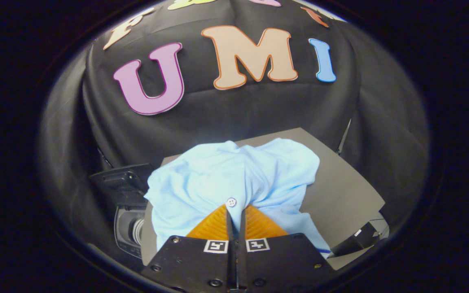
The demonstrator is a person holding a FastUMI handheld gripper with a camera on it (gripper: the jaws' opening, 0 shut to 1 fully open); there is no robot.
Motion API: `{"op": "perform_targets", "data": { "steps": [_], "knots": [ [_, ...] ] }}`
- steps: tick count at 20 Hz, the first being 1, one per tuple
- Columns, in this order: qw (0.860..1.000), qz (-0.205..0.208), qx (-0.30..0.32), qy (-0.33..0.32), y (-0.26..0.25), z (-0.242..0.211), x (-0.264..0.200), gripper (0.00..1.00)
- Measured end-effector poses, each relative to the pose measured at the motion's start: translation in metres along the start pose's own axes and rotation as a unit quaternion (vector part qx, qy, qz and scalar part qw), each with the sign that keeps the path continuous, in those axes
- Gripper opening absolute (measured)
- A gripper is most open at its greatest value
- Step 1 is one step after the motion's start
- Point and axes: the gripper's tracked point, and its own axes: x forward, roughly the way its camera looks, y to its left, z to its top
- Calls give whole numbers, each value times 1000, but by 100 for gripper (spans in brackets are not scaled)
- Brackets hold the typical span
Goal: Put the clothes into the washing machine and then close the washing machine lid.
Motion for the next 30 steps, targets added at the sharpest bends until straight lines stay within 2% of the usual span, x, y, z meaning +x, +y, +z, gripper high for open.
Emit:
{"op": "perform_targets", "data": {
  "steps": [4,7,12,16,23,26,30],
  "knots": [
    [999,17,20,-26,26,16,-30,2],
    [998,45,7,-48,56,31,-49,2],
    [991,97,-9,-88,129,56,-79,2],
    [984,138,6,-115,188,67,-89,2],
    [977,161,17,-136,260,57,-75,1],
    [970,196,5,-145,299,41,-75,2],
    [967,228,-8,-113,340,1,-57,1]
  ]
}}
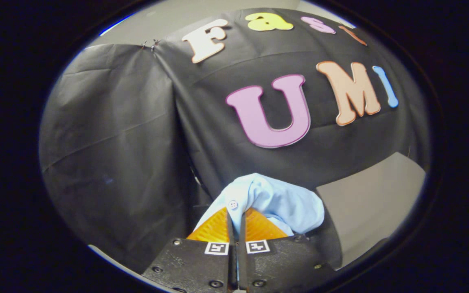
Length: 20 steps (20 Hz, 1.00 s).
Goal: Put the clothes into the washing machine and then close the washing machine lid.
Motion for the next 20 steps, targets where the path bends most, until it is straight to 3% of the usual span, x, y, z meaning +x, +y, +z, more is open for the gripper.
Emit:
{"op": "perform_targets", "data": {
  "steps": [7,13,20],
  "knots": [
    [996,19,-29,88,16,-92,46,2],
    [986,-3,-55,156,7,-177,78,2],
    [979,-34,-61,194,-13,-228,98,3]
  ]
}}
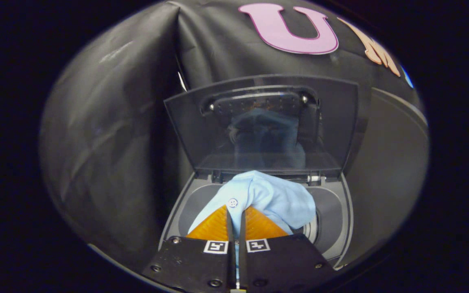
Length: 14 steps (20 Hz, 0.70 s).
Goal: Put the clothes into the washing machine and then close the washing machine lid.
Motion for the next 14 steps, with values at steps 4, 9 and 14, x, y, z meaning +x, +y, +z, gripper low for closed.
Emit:
{"op": "perform_targets", "data": {
  "steps": [4,9,14],
  "knots": [
    [999,-9,16,31,-7,-27,30,4],
    [996,-41,9,75,-22,-53,51,4],
    [992,-51,28,113,-25,-71,63,7]
  ]
}}
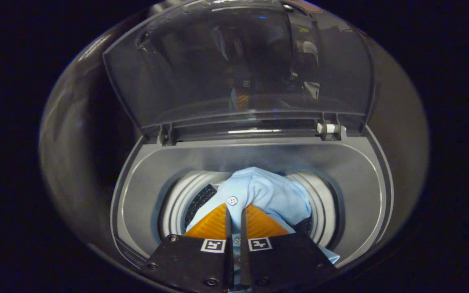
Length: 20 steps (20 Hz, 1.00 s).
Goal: Put the clothes into the washing machine and then close the washing machine lid.
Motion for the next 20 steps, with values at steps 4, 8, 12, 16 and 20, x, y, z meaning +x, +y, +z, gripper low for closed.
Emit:
{"op": "perform_targets", "data": {
  "steps": [4,8,12,16,20],
  "knots": [
    [1000,1,11,1,-3,0,-1,16],
    [1000,-17,3,-20,-6,18,-18,64],
    [998,-20,10,-66,-4,43,-41,98],
    [992,-25,-9,-124,3,79,-76,98],
    [977,-24,-17,-210,16,125,-124,98]
  ]
}}
